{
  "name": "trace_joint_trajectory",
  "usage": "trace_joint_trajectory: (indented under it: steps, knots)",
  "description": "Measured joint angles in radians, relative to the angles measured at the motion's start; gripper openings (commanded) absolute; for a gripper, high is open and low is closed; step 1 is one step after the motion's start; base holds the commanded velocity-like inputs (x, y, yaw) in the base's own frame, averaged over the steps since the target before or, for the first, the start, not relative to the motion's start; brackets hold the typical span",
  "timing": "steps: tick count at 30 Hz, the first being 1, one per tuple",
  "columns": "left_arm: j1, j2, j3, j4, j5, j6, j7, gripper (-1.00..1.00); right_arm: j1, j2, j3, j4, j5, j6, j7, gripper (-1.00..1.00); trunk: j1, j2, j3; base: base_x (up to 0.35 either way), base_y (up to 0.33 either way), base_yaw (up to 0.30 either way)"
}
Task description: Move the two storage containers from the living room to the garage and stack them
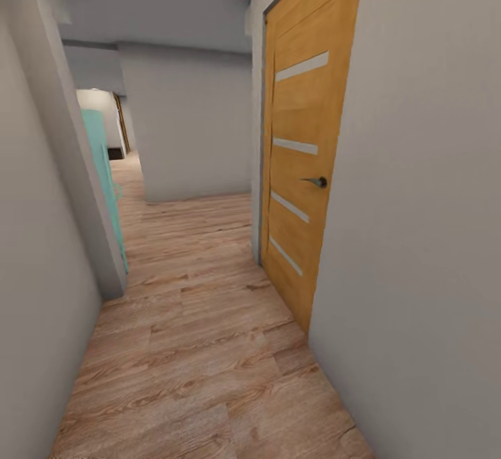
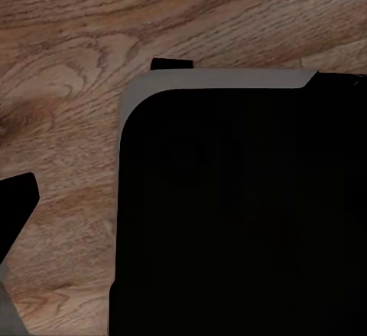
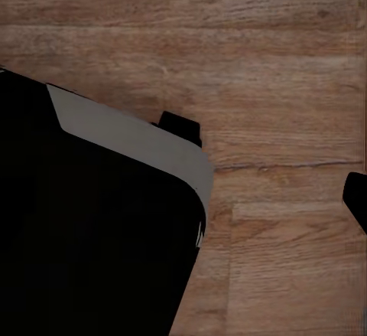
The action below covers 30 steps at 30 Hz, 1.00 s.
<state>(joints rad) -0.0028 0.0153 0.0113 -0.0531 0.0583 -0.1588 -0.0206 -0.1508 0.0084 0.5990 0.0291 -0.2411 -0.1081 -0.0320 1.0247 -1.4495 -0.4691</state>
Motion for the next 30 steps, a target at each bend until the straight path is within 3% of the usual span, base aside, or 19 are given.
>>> trace_joint_trajectory:
  steps: [19,30]
  knots:
    - [0.000,0.000,0.000,0.000,0.000,0.000,0.000,1.00,0.000,0.002,0.000,0.000,0.000,0.000,0.000,1.00,0.000,0.000,0.000,0.171,0.000,0.268]
    - [0.000,0.000,-0.001,0.001,0.003,0.003,0.000,1.00,0.000,-0.001,0.000,0.000,0.000,-0.001,-0.001,1.00,0.000,0.000,0.000,0.289,0.000,0.044]
